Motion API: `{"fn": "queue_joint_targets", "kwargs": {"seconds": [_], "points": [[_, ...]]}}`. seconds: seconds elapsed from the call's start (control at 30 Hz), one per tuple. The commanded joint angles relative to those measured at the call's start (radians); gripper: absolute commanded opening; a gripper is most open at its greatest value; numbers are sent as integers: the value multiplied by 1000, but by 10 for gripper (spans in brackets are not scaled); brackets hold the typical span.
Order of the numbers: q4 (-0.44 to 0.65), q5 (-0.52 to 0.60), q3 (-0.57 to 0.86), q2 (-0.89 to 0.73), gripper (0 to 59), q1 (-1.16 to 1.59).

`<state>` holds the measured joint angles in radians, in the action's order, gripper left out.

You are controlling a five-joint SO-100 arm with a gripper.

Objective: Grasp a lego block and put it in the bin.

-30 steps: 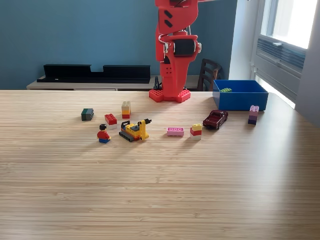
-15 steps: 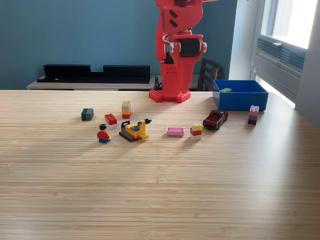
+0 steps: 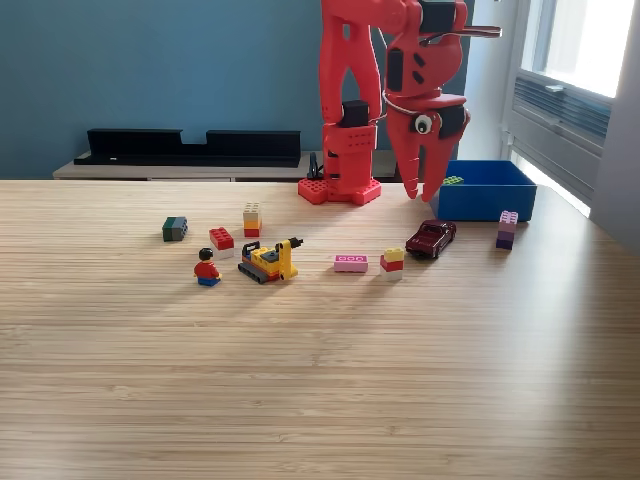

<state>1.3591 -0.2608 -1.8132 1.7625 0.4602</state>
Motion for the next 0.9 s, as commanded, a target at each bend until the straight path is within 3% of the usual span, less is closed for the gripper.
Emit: {"fn": "queue_joint_targets", "kwargs": {"seconds": [0.03,0.2,0.4,0.9], "points": [[-8,-80,-26,69,177,11],[-12,-158,-63,67,296,11],[-40,-242,-121,67,357,14],[-144,-307,-156,8,376,9]]}}
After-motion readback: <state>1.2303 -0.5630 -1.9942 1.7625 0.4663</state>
